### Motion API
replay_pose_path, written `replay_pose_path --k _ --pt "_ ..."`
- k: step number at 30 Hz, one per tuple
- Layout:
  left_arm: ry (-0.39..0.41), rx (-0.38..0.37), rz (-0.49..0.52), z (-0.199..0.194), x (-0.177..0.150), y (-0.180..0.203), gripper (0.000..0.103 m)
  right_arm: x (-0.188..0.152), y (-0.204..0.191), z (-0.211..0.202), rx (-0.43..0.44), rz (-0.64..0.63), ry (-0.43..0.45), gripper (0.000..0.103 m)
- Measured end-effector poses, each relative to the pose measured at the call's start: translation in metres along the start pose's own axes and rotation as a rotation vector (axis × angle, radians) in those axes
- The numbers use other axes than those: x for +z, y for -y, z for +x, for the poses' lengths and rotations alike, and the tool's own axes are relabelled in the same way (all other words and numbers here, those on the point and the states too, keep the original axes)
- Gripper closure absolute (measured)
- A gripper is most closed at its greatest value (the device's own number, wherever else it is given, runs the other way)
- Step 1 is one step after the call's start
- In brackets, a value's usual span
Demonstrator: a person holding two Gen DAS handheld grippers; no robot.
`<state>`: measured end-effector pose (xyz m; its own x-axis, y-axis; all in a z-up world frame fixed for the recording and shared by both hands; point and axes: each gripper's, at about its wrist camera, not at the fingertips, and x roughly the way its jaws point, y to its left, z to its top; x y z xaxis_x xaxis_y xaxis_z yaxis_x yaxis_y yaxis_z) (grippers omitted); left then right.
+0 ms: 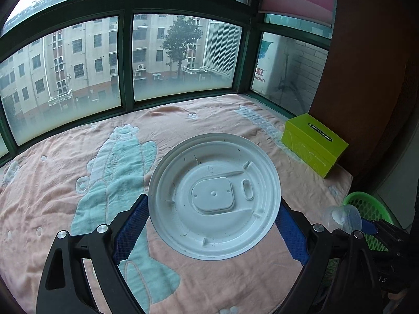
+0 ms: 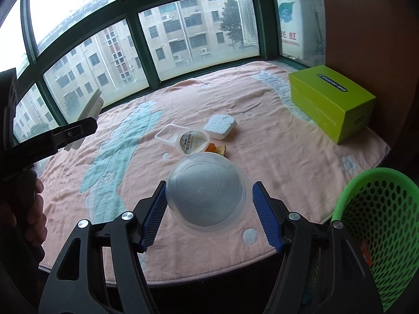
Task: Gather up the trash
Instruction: 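Carry both items to the green basket and release the cup from the right tool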
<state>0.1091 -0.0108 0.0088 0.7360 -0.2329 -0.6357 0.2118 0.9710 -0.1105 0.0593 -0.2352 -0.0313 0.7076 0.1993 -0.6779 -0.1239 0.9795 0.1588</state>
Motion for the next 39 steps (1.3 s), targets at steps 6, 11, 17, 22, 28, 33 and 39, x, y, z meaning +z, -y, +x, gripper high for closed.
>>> replay_pose_path --k 6,11,17,22,28,33,39 --pt "0.022 0.006 0.012 -0.007 -0.003 0.017 0.014 -0.005 0.014 -0.014 -0.032 0.024 0.015 0.038" --pt "0.018 -0.009 0.027 -0.007 -0.005 0.030 0.014 -0.008 0.024 -0.025 -0.057 0.039 0.023 0.038" --pt "0.009 -0.038 0.037 -0.005 -0.006 0.046 0.014 -0.011 0.036 -0.035 -0.096 0.050 0.036 0.038" --pt "0.009 -0.057 0.063 -0.005 -0.005 0.061 0.014 -0.013 0.051 -0.045 -0.128 0.072 0.045 0.038" --pt "0.012 -0.087 0.089 -0.005 -0.003 0.079 0.014 -0.018 0.073 -0.058 -0.179 0.105 0.055 0.038" --pt "0.009 -0.109 0.112 -0.004 -0.003 0.095 0.014 -0.027 0.097 -0.070 -0.236 0.146 0.054 0.038" --pt "0.007 -0.144 0.134 -0.004 -0.003 0.113 0.014 -0.037 0.125 -0.083 -0.313 0.184 0.056 0.038"
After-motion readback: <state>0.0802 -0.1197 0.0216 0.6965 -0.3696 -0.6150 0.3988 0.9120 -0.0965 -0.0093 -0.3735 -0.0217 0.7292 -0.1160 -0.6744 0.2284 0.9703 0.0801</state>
